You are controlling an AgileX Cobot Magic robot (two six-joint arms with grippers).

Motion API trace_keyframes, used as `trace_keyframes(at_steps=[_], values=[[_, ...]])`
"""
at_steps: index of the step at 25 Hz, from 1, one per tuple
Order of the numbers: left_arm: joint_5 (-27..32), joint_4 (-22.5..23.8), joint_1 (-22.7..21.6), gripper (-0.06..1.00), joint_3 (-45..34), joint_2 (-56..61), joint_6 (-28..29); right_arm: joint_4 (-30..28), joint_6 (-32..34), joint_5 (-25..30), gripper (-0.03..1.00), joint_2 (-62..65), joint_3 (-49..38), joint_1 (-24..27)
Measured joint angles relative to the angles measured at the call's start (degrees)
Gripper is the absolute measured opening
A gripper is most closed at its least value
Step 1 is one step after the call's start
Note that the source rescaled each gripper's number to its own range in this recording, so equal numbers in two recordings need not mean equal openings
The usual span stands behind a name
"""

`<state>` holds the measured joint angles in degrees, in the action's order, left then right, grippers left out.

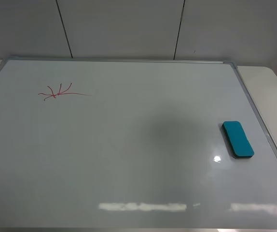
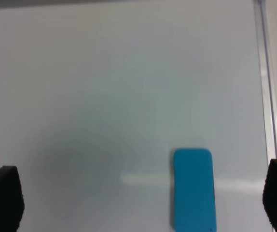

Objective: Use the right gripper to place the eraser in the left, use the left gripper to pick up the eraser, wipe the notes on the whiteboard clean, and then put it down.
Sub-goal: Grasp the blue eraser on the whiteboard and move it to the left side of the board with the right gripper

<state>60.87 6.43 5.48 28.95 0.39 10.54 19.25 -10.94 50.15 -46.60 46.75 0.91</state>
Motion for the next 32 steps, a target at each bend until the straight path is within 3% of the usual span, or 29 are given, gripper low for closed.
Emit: trace_keyframes(at_steps=[6, 8, 10, 14, 16, 24, 32], values=[[0.0, 0.0, 0.0, 1.00, 0.0, 0.0, 0.0, 0.3, 0.9, 0.3, 0.93, -10.1, 0.1, 0.0], [0.0, 0.0, 0.0, 1.00, 0.0, 0.0, 0.0, -0.2, 3.1, -0.2, 0.85, -13.2, 0.1, -0.1], [0.0, 0.0, 0.0, 1.00, 0.0, 0.0, 0.0, -0.8, 5.6, -1.0, 0.70, -16.0, 0.1, -0.2], [0.0, 0.0, 0.0, 1.00, 0.0, 0.0, 0.0, -5.2, 11.5, -3.4, 0.19, -21.3, 0.1, -3.4], [0.0, 0.0, 0.0, 1.00, 0.0, 0.0, 0.0, -7.6, 14.3, -3.5, 0.07, -24.3, 0.1, -5.1], [0.0, 0.0, 0.0, 1.00, 0.0, 0.0, 0.0, -17.1, 24.3, -4.9, 0.00, -36.1, 0.2, -11.2], [0.0, 0.0, 0.0, 1.00, 0.0, 0.0, 0.0, -24.9, 31.3, -7.6, 0.00, -43.8, 0.2, -13.2]])
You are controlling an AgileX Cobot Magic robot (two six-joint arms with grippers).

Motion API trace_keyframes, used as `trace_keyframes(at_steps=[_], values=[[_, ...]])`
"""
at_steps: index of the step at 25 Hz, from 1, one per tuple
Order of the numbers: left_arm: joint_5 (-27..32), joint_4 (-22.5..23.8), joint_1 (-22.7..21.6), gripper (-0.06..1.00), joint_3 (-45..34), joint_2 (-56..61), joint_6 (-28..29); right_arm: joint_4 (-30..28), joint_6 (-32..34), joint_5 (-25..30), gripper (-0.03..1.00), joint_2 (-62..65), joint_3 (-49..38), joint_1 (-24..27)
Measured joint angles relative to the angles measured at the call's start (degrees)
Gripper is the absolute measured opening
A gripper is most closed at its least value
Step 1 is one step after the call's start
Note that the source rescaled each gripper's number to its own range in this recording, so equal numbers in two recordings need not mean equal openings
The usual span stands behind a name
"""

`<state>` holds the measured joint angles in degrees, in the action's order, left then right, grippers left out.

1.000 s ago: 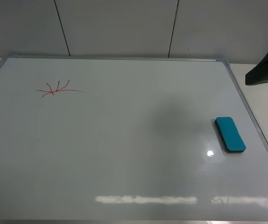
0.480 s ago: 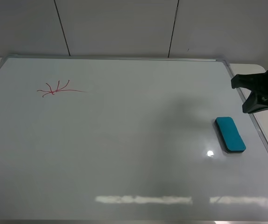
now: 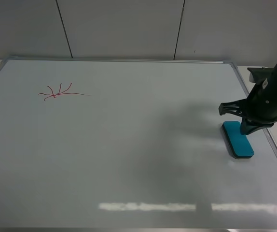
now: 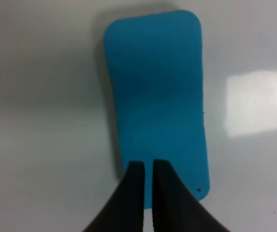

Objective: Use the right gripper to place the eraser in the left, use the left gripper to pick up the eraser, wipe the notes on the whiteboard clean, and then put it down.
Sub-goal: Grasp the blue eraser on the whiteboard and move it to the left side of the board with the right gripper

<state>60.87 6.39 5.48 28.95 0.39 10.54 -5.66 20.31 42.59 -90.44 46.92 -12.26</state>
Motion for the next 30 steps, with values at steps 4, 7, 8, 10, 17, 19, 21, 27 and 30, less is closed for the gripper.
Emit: trace_keyframes(at_steps=[4, 7, 8, 10, 17, 19, 21, 27, 30], values=[[0.0, 0.0, 0.0, 1.00, 0.0, 0.0, 0.0, -5.2, 3.8, -0.1, 0.00, -1.8, 0.0, 0.0], [0.0, 0.0, 0.0, 1.00, 0.0, 0.0, 0.0, -7.2, 4.8, -1.7, 0.00, -3.6, 0.0, 0.0], [0.0, 0.0, 0.0, 1.00, 0.0, 0.0, 0.0, -7.8, 4.9, -3.0, 0.00, -4.4, 0.0, 0.0], [0.0, 0.0, 0.0, 1.00, 0.0, 0.0, 0.0, -8.3, 4.9, -6.1, 0.00, -6.1, 0.0, 0.0], [0.0, 0.0, 0.0, 1.00, 0.0, 0.0, 0.0, -8.3, 5.0, -10.0, 0.00, -11.1, 0.7, -0.2], [0.0, 0.1, 0.0, 1.00, 0.0, 0.0, 0.0, -8.3, 5.0, -9.6, 0.00, -12.1, 1.0, -0.8], [0.0, 0.1, 0.0, 1.00, 0.0, 0.0, 0.0, -8.5, 5.0, -9.2, 0.00, -12.7, 1.2, -1.5], [0.0, 0.1, 0.0, 1.00, 0.0, 0.0, 0.0, -3.5, 4.0, -14.6, 0.00, -13.3, 1.6, -7.6], [0.0, 0.1, 0.0, 1.00, 0.0, 0.0, 0.0, 6.5, -0.4, -22.7, 0.00, -14.3, 1.6, -12.6]])
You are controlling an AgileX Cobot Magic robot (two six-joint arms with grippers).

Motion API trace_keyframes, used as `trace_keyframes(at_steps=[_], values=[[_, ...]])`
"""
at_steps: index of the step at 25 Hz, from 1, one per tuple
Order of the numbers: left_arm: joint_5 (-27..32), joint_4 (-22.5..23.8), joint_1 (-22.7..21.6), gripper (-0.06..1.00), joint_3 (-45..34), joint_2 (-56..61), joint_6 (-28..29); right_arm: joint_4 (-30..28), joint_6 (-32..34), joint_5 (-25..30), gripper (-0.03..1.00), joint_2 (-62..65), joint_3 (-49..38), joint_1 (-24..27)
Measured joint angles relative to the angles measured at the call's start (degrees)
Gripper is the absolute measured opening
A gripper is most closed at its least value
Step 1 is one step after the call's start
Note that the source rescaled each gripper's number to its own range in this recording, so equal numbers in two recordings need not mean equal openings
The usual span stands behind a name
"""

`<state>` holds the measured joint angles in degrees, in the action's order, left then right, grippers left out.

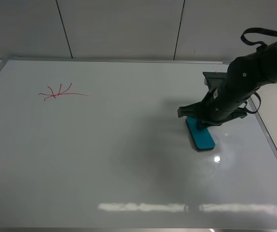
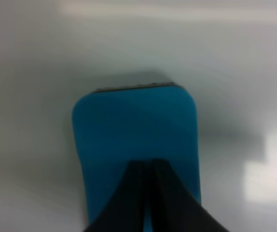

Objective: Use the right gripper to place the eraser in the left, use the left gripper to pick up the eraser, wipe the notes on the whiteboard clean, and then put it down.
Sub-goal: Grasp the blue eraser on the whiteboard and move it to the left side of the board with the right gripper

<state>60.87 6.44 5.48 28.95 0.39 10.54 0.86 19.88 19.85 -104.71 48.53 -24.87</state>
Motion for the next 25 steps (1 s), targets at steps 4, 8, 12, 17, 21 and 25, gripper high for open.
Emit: trace_keyframes(at_steps=[4, 8, 12, 17, 21, 25], values=[[0.0, 0.0, 0.0, 1.00, 0.0, 0.0, 0.0, 9.2, -4.2, -7.4, 0.00, -1.9, 0.0, -4.9], [0.0, 0.0, 0.0, 1.00, 0.0, 0.0, 0.0, 17.8, -7.3, -15.7, 0.00, -6.5, 2.4, -12.4], [0.0, 0.0, 0.0, 1.00, 0.0, 0.0, 0.0, 20.0, -7.7, -17.3, 0.00, -9.7, 6.1, -16.3], [0.0, 0.0, 0.0, 1.00, 0.0, 0.0, 0.0, 22.7, -7.8, -16.7, 0.00, -15.0, 14.9, -21.8], [0.0, 0.0, 0.0, 1.00, 0.0, 0.0, 0.0, 25.5, -7.8, -14.6, 0.00, -19.6, 23.1, -25.5], [0.0, 0.0, 0.0, 1.00, 0.0, 0.0, -0.1, 30.3, -7.8, -13.5, 0.00, -23.7, 30.3, -28.3]])
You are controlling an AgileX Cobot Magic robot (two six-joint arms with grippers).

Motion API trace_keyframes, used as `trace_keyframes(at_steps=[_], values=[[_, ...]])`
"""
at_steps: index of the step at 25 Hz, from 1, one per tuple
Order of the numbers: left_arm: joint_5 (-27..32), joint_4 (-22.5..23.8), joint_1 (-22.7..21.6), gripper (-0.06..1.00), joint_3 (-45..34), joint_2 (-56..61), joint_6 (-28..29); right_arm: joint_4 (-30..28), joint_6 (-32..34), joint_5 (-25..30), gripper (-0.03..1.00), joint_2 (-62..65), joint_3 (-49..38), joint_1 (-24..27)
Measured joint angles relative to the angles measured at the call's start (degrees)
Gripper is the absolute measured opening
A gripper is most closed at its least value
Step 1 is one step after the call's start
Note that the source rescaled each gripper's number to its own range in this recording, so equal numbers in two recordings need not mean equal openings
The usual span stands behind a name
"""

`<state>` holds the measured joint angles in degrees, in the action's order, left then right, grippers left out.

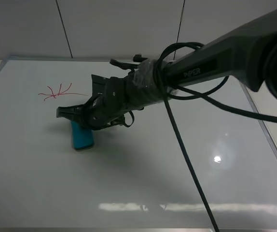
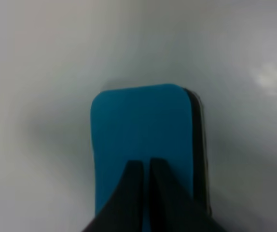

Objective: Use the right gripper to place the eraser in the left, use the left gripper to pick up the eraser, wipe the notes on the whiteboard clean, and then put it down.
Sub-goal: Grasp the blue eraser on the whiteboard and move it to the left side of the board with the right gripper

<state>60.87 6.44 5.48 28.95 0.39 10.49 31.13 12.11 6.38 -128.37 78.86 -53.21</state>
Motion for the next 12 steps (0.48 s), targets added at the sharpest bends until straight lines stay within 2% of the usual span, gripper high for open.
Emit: trace_keyframes(at_steps=[5, 12], values=[[0.0, 0.0, 0.0, 1.00, 0.0, 0.0, 0.0, 7.1, 0.0, 1.5, 0.00, -5.3, 8.8, -2.7], [0.0, 0.0, 0.0, 1.00, 0.0, 0.0, 0.0, 11.6, 0.0, 8.2, 0.01, -14.5, 26.6, -5.4]])
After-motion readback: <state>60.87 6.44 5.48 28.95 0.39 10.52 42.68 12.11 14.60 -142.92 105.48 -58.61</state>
